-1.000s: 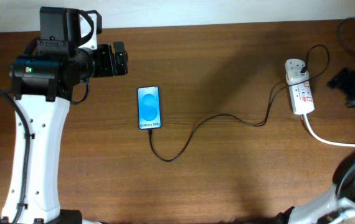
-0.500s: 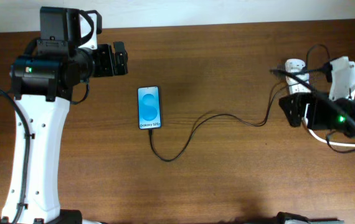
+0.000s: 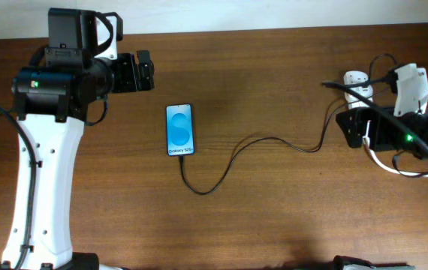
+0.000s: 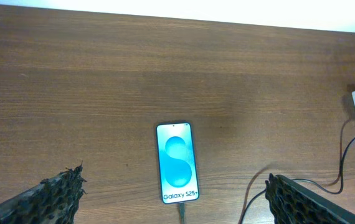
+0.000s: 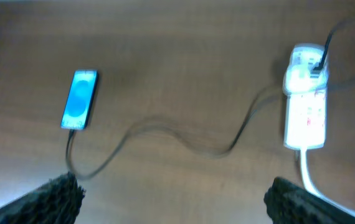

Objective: Plug charger to phone and switch on socket

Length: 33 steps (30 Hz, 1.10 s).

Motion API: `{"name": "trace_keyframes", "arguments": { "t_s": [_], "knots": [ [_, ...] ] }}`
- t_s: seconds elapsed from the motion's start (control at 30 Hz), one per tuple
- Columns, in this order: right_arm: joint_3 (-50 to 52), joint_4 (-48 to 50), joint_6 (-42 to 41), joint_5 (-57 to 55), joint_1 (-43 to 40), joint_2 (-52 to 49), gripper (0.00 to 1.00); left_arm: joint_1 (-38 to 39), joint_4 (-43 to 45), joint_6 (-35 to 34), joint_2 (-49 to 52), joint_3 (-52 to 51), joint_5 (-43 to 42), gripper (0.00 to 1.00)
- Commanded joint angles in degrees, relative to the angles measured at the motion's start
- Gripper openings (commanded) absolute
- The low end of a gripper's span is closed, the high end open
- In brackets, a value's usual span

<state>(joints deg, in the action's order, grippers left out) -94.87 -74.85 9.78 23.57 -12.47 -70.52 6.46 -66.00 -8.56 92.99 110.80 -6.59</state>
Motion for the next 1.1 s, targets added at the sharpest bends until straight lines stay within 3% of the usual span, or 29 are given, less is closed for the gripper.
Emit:
{"name": "trace_keyframes", "arguments": {
  "t_s": [0.0,0.13,0.23,0.4,0.5,0.7,0.83,0.9,1.07],
  "knots": [
    [4.7,7.4,0.7,-3.9,4.2,5.0,0.98,-0.2,0.1,0.3,-0.8,0.5,0.4,0.99],
    [22.1,26.1,0.7,-8.2,11.1,17.0,0.98,-0.2,0.1,0.3,-0.8,0.5,0.4,0.99],
    [42.1,42.6,-1.5,-13.0,15.7,31.7,0.98,-0.2,0.1,0.3,-0.8,0.5,0.4,0.99],
    [66.5,60.9,-3.2,-15.2,17.8,53.0,0.98,-0.2,0.1,0.3,-0.8,0.5,0.4,0.99],
    [77.7,66.8,-3.1,-15.3,17.7,62.0,0.98,-0.2,0.1,0.3,-0.8,0.5,0.4,0.99],
    [93.4,79.9,-3.2,-15.3,17.8,70.4,0.98,-0.2,0.1,0.3,-0.8,0.5,0.4,0.99],
    [94.6,77.2,-2.7,-15.5,17.7,70.3,0.98,-0.2,0.1,0.3,-0.8,0.5,0.4,0.99],
    [94.6,70.9,-2.8,-15.5,17.7,70.3,0.98,-0.2,0.1,0.3,-0.8,0.5,0.4,1.00],
    [94.6,71.0,-2.8,-15.3,17.7,70.3,0.99,-0.2,0.1,0.3,-0.8,0.5,0.4,0.99]
  ]
}}
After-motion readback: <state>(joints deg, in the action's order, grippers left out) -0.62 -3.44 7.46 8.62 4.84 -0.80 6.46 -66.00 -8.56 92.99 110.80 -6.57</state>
